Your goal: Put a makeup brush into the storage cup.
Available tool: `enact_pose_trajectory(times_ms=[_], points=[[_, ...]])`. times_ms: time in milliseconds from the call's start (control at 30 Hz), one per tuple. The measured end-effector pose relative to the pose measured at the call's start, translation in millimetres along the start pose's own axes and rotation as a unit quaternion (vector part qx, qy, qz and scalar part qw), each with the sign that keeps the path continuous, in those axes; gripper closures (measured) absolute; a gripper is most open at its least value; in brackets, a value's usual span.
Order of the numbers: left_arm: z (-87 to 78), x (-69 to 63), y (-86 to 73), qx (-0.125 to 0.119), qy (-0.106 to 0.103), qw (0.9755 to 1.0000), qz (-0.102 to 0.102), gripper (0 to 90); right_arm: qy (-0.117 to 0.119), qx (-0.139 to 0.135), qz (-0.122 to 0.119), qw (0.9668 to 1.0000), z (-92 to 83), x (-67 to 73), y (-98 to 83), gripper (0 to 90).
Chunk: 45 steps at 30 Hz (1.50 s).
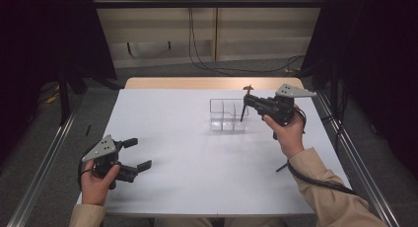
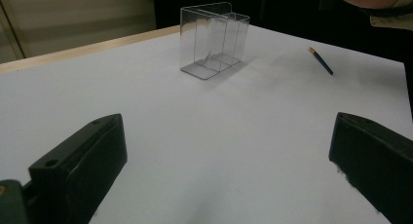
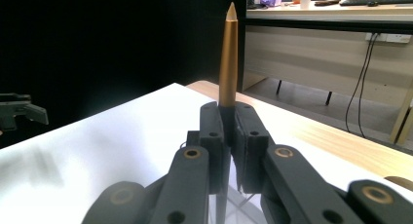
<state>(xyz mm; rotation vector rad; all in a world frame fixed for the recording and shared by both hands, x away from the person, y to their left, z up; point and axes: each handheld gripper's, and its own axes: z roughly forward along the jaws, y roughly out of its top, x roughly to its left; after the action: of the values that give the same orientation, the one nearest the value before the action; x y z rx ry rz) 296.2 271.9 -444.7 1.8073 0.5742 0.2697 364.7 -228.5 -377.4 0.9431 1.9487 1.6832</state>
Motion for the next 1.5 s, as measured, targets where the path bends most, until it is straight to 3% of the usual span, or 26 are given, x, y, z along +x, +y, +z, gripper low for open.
enact_pose_trajectory(times_ms=[833,1500], points=[[1.1,0.9,-1.5,0.001,-0.003,1.0,-0.003,0.4,-0.028,-0.001,-0.006,0.9996,9.6,-14.9,19.7,83.7],[-1.7,1.7,-0.9,-0.003,-0.002,1.0,0.003,0.3,-0.047,0.008,-0.01,0.9988,20.1,-21.3,11.8,83.6]])
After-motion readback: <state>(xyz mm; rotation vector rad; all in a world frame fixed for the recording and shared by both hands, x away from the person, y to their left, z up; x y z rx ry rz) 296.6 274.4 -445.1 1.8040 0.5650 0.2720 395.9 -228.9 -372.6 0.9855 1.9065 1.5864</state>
